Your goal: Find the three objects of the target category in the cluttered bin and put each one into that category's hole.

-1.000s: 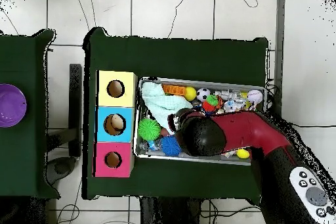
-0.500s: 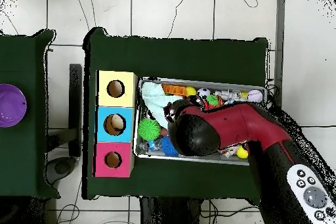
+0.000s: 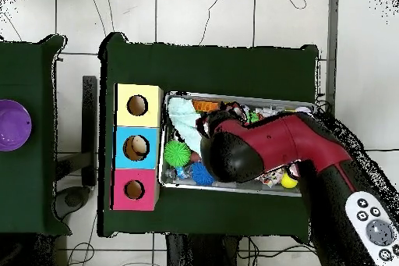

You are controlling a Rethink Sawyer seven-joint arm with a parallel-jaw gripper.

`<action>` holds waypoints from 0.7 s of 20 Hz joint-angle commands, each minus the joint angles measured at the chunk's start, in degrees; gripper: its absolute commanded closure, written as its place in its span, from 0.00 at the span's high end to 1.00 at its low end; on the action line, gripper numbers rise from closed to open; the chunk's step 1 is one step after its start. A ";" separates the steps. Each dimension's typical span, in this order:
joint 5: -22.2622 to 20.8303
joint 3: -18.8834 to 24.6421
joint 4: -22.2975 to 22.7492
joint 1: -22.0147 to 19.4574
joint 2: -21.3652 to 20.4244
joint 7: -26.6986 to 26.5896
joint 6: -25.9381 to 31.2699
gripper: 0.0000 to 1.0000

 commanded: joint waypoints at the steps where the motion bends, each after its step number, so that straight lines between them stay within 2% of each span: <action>1: -6.27 3.69 -3.51 -4.01 5.02 -18.78 -0.53 1.00; 14: -7.84 6.63 -4.80 -6.35 7.59 -19.31 2.14 1.00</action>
